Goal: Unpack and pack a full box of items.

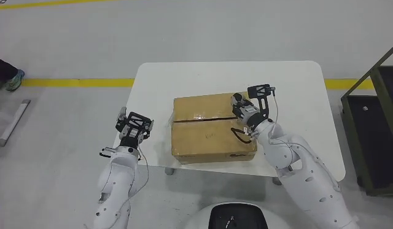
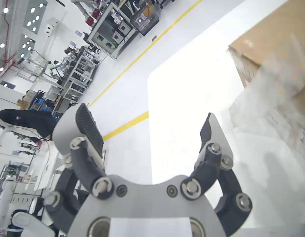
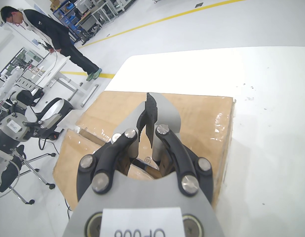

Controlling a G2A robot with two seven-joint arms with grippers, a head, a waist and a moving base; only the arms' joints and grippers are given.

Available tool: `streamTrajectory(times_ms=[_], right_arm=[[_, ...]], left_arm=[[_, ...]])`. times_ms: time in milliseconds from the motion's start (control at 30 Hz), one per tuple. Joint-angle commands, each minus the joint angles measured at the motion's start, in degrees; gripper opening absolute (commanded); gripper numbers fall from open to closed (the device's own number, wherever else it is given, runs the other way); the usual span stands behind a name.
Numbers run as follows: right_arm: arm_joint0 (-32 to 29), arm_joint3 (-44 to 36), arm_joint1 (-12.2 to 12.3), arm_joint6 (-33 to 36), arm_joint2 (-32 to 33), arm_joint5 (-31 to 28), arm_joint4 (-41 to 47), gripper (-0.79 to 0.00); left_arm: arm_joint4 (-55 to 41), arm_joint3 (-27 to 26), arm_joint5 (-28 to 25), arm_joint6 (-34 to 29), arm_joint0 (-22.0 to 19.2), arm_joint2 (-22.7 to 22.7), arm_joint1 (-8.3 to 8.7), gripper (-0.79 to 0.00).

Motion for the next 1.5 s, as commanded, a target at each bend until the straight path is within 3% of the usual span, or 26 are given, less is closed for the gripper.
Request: streamTrajectory(times_ms=[0, 267, 533, 1233, 1467], right_arm=[[0.14, 0.10, -0.01, 0.09, -0.13, 0.03, 0.13, -0.785], [0.17, 0.05, 0.03, 0.23, -0.27, 0.40, 0.21, -0.785], [0.14, -0.03, 0.11, 0.22, -0.19, 0.56, 0.09, -0.785], [0.28, 0.32, 0.17, 0.28, -0.77, 0.89, -0.02, -0.785], [0.22, 0.15, 0.20, 0.28, -1.00, 0.86, -0.17, -0.785]], left_arm=[[0.54, 1.01, -1.09, -0.09, -0.71, 1.36, -0.13, 0.000], [3.05, 2.21, -5.62, 1.20, -3.75, 3.41, -0.17, 0.000], [-1.08, -0.81, -11.32, -1.56, -2.85, 1.67, -0.01, 0.000], [-10.28, -2.28, -11.84, -5.76, -4.10, 3.27, -0.84, 0.000], [-9.96, -1.79, -10.37, -5.05, -5.41, 5.65, -1.23, 0.000]])
